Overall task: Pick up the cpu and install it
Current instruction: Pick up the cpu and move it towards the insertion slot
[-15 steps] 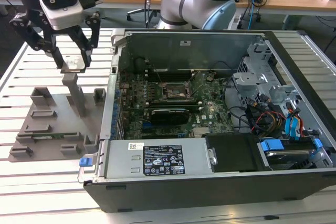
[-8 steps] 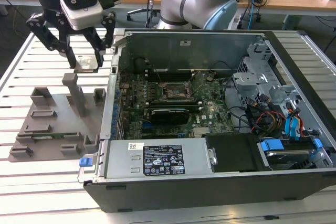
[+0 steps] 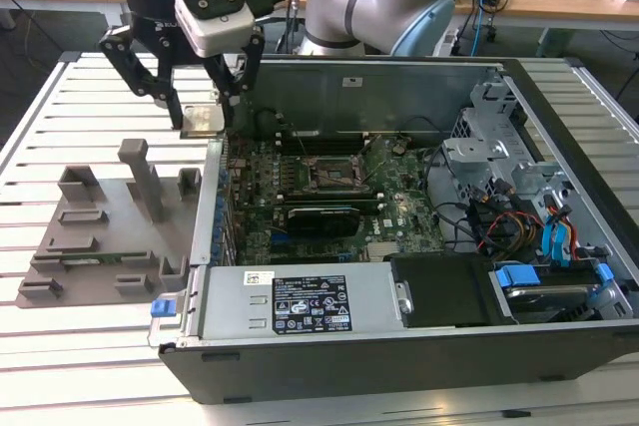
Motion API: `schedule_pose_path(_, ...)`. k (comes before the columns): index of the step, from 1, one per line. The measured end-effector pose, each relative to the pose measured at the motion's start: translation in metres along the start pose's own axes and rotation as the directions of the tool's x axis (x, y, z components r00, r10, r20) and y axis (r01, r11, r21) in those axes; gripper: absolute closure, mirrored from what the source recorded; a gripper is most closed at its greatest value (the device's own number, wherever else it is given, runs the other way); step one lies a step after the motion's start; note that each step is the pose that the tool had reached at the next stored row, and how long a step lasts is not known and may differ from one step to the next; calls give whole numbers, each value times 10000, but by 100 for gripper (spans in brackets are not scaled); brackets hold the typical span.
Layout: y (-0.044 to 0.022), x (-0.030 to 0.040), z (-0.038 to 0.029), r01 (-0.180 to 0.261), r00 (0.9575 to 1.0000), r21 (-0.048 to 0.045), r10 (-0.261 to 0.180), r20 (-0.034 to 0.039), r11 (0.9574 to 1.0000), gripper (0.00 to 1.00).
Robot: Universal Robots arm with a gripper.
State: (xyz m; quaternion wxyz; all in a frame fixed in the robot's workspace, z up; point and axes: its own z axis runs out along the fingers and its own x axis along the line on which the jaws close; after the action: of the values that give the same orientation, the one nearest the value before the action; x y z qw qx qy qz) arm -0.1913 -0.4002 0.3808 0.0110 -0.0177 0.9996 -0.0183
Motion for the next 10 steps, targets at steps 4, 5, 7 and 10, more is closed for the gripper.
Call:
schedule_pose_path(4, -3, -95, 2, 0, 10000, 0, 0, -4, 10000, 45)
schedule_pose_path(5, -4, -114, 3, 1, 10000, 0, -1, -4, 10000, 45)
schedule_pose_path(7, -6, -185, 4, 0, 10000, -1, 0, -7, 10000, 45)
schedule_pose_path(10, -9, -270, 6, 1, 10000, 0, -1, -10, 10000, 45)
